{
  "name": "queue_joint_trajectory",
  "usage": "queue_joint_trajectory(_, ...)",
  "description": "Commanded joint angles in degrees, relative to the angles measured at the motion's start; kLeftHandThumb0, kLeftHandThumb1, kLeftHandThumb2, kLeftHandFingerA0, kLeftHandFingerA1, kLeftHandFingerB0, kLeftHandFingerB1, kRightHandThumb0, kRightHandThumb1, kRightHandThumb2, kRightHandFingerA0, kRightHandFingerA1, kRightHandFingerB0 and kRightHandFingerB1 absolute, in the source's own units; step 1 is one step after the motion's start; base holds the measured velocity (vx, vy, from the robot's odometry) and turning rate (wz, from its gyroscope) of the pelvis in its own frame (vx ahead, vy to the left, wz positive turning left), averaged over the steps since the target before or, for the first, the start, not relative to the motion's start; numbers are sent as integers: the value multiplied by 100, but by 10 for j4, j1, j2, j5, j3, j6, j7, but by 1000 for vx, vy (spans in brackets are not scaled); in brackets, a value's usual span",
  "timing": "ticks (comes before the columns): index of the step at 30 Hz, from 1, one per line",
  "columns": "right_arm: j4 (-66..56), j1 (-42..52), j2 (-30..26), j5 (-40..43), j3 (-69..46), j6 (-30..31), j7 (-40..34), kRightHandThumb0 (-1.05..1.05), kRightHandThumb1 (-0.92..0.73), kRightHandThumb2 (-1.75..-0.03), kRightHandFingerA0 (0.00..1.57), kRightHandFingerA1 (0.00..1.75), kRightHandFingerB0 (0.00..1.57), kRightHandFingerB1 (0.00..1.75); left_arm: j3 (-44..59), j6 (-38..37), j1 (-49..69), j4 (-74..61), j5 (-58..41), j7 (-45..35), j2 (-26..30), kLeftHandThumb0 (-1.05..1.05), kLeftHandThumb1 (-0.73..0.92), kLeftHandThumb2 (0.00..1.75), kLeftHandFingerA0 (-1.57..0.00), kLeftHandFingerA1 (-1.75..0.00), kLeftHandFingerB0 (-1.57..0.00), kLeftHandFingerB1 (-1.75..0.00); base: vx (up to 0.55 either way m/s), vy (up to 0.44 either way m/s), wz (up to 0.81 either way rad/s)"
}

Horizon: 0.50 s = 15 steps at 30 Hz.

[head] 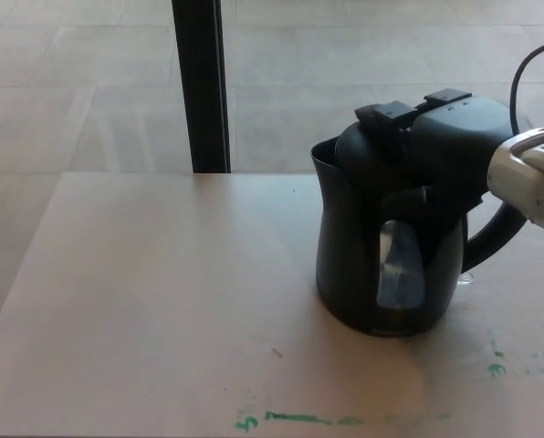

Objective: The robot uses its right hand to push down on the lid of a kettle kept in the middle of the desk to close it

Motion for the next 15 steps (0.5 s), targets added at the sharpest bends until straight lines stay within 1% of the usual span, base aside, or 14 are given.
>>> queue_joint_trajectory(1, 22, 65, 29, -8, 35, -35, 70, -85, -84, -66, 19, 45, 14, 29, -1, -3, 7, -1, -7, -6, 13, -67, 65, 60, -52, -50, -35, -35, 0, 0, 0)
queue_joint_trajectory(3, 24, 66, 30, -7, 34, -37, 69, -85, -84, -66, 19, 45, 14, 29, -1, -4, 9, -1, -7, -5, 12, -67, 65, 60, -52, -50, -35, -35, 0, 0, 0)
queue_joint_trajectory(4, 23, 51, 30, 6, 16, -24, 77, -85, -84, -67, 19, 46, 12, 29, -1, 1, 8, 2, -6, 0, 13, -68, 65, 60, -54, -51, -39, -35, 0, 0, 0)
queue_joint_trajectory(5, 21, 47, 30, 19, 1, -18, 79, -83, -83, -66, 21, 45, 15, 29, 0, 2, 7, 4, -7, 2, 12, -69, 52, 90, -49, -60, -31, -48, 0, 0, 0)
queue_joint_trajectory(6, 26, 40, 30, 25, -8, -22, 81, -82, -65, -101, 15, 52, 8, 43, 1, 2, 6, 5, -7, 5, 11, -67, 64, 60, -56, -52, -41, -36, 0, 0, 0)
queue_joint_trajectory(7, 29, 27, 27, 43, -26, -26, 90, -83, -83, -66, 16, 45, 12, 31, 1, -1, 7, 7, -7, 5, 11, -69, 51, 89, -51, -61, -35, -49, 0, 0, 0)
queue_joint_trajectory(10, 37, 7, 22, 52, -50, -36, 98, -83, -84, -66, 17, 44, 13, 30, 1, -2, 7, 10, -6, 4, 9, -74, 54, 90, -48, -59, -31, -47, 0, 0, 0)
queue_joint_trajectory(11, 43, -6, 23, 51, -55, -33, 102, -85, -86, -66, 16, 44, 12, 30, -3, -10, 9, 8, -3, 4, 9, -69, 65, 60, -54, -51, -37, -35, 0, 0, 0)
queue_joint_trajectory(12, 47, -14, 27, 56, -65, -26, 106, -85, -85, -67, 16, 43, 11, 30, 9, 4, 7, 11, -15, 4, 8, -66, 63, 59, -54, -51, -37, -35, 0, 0, 0)
queue_joint_trajectory(13, 47, -21, 26, 58, -70, -20, 112, -39, -41, -105, 0, 50, 1, 51, 7, -2, 8, 11, -12, 10, 7, -69, 50, 88, -49, -60, -32, -48, 0, 0, 0)
queue_joint_trajectory(14, 53, -31, 24, 75, -87, -20, 123, -90, -68, -106, 9, 50, 6, 35, 3, -6, 10, 12, -7, 11, 7, -68, 52, 90, -49, -60, -32, -48, 0, 0, 0)
queue_joint_trajectory(15, 56, -34, 24, 81, -96, -22, 128, -90, -68, -106, 9, 50, 6, 35, 2, -7, 10, 13, -5, 9, 8, -68, 52, 90, -49, -60, -32, -48, 0, 0, 0)
